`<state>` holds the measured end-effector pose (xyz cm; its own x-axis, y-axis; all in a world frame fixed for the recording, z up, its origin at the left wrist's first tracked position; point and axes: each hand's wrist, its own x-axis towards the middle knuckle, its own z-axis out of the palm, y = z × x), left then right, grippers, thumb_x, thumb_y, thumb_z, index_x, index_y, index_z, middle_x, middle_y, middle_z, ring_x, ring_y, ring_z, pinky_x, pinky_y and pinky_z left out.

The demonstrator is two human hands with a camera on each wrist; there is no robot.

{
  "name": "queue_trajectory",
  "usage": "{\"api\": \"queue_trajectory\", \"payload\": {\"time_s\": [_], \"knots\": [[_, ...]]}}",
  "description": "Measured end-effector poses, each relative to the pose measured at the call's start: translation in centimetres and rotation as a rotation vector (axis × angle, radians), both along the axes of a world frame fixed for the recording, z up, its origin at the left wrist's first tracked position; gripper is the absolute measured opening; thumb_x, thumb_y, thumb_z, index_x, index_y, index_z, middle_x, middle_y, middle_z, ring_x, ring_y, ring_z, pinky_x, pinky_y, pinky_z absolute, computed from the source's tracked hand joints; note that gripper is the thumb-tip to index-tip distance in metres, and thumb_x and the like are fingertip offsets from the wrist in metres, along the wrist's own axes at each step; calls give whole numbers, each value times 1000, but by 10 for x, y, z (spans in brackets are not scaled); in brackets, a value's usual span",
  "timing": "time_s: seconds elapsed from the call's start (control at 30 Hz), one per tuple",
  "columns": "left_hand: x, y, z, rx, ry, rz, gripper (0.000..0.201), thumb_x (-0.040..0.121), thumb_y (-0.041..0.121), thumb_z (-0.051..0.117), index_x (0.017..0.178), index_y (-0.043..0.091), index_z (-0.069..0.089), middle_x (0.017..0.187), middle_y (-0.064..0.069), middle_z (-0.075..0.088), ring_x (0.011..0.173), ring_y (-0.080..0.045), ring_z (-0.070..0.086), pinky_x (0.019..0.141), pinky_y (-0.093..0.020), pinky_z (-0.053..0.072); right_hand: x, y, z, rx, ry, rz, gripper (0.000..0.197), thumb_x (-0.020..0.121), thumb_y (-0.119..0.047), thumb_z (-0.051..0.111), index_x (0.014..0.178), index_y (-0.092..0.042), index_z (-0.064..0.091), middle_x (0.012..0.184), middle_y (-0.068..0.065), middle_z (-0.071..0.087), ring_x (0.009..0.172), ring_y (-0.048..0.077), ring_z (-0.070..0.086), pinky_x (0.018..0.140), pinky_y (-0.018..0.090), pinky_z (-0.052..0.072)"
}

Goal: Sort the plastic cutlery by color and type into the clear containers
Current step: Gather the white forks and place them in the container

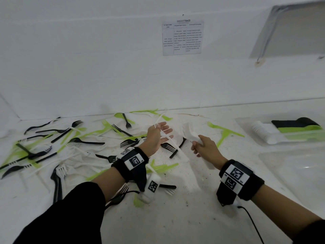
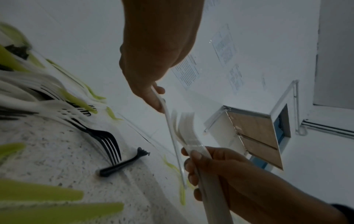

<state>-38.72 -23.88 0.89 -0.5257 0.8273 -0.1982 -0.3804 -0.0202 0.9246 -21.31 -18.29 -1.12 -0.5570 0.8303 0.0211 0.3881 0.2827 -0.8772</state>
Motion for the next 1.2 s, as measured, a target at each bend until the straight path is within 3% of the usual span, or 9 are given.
{"api": "queue_trajectory", "payload": {"time_s": [0.1, 0.23, 0.37, 0.43, 0.57, 0.67, 0.83, 0.97, 1.2], "knots": [[8, -5, 0, -48, 7, -101, 29, 103, 12, 26, 93, 5, 53, 87, -9, 53, 82, -20, 58, 75, -41, 50, -3, -3, 7, 11, 16, 72, 12, 96, -12, 46, 88, -12, 54, 73, -1, 61, 60, 9, 56, 51, 14, 48], [24, -6, -2, -29, -190, -173, 31, 103, 18, 25, 97, 5, 52, 92, -12, 56, 82, -23, 55, 76, -37, 46, -16, -11, 10, 50, -80, 153, 17, 96, -12, 45, 109, -6, 55, 80, 6, 60, 63, 13, 54, 49, 14, 47], [31, -1, -3, 50, -375, -155, 48, 101, 44, 19, 125, 8, 39, 103, -15, 53, 90, -21, 54, 76, -29, 48, -23, -19, 7, 118, -130, 178, 28, 98, -12, 42, 120, 3, 50, 93, 17, 63, 80, 28, 58, 72, 36, 51], [32, 1, -3, 76, -348, -175, 53, 96, 51, 26, 125, 9, 40, 107, -11, 50, 92, -17, 53, 72, -25, 52, -22, -22, 7, 97, -135, 208, 26, 99, -12, 39, 116, 6, 47, 84, 13, 63, 75, 28, 59, 68, 37, 50], [43, 2, -3, 108, -167, -182, 11, 89, 19, 58, 89, 12, 49, 80, 0, 53, 68, -6, 60, 55, -20, 50, -21, -28, 8, 81, -174, 250, 28, 101, -18, 34, 122, -1, 35, 86, 13, 59, 60, 19, 57, 68, 33, 49], [51, 8, -2, 113, -79, -160, 13, 91, 0, 53, 83, 10, 48, 72, -4, 52, 51, -5, 58, 48, -20, 47, -9, -29, 9, -20, -136, 243, 38, 101, -28, 34, 133, -9, 25, 94, 8, 55, 69, 14, 56, 68, 23, 46], [65, 29, 4, 130, -143, -271, 16, 96, 6, 45, 81, 11, 49, 79, -4, 49, 75, -13, 50, 74, -24, 45, 37, -15, 15, -131, 42, 141, 23, 100, -30, 36, 105, -12, 49, 84, -3, 57, 77, 14, 55, 69, 24, 44], [89, 47, 11, 63, 77, -426, 9, 95, 13, 51, 88, 18, 55, 86, 4, 54, 80, -6, 52, 76, -18, 45, 81, 0, 29, -65, -17, 31, 22, 99, -32, 38, 106, -17, 53, 81, -5, 50, 73, 8, 48, 60, 19, 43], [165, 81, 28, 130, 157, -615, 9, 90, 4, 57, 92, 12, 59, 81, 1, 59, 68, -1, 63, 74, -17, 55, 178, 23, 52, 50, -105, -122, 18, 96, -27, 46, 108, -20, 58, 79, -8, 51, 72, 7, 47, 58, 14, 40]]}}
